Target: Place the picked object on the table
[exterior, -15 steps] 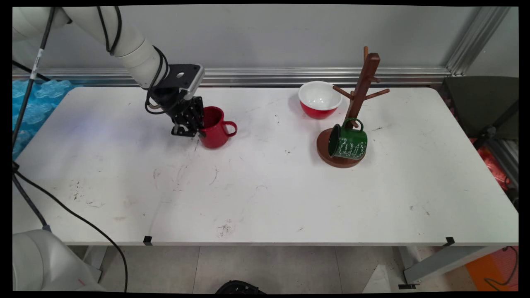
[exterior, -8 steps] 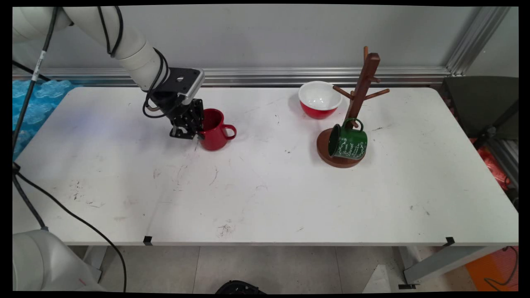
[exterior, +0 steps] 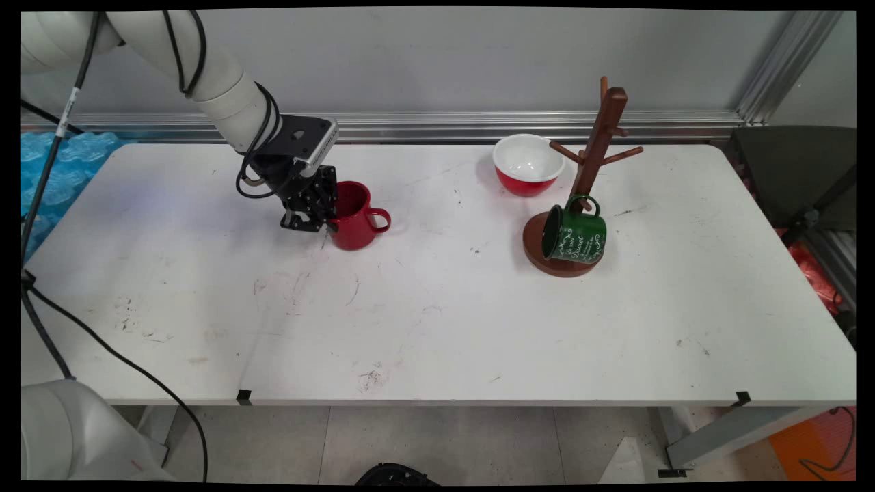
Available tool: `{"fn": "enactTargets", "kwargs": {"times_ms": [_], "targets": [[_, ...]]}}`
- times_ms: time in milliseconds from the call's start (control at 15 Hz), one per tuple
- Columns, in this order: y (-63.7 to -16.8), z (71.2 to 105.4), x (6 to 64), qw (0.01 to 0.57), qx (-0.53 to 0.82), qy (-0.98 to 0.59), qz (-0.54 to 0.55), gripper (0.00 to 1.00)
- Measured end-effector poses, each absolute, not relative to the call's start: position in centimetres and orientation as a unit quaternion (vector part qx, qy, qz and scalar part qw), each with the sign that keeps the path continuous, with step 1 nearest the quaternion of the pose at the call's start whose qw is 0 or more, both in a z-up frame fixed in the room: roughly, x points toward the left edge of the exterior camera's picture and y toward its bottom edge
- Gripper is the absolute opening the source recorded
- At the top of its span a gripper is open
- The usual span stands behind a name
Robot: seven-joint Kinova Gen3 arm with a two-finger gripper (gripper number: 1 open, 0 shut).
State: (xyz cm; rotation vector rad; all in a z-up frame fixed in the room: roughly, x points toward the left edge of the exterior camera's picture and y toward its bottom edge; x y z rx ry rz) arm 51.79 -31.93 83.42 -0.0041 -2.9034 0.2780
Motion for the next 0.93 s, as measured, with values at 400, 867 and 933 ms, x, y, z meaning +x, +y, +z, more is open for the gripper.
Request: {"fn": "enactTargets", "kwargs": {"times_ms": [400,867,933], "targets": [[-32.14,83.2,51.74,0.114,-0.004,-0.989,0.096,0.0],[-32.54,83.53,51.68,0.118,-0.002,-0.987,0.105,1.0],[-32.64,83.69,51.65,0.119,-0.002,-0.987,0.107,1.0]]}}
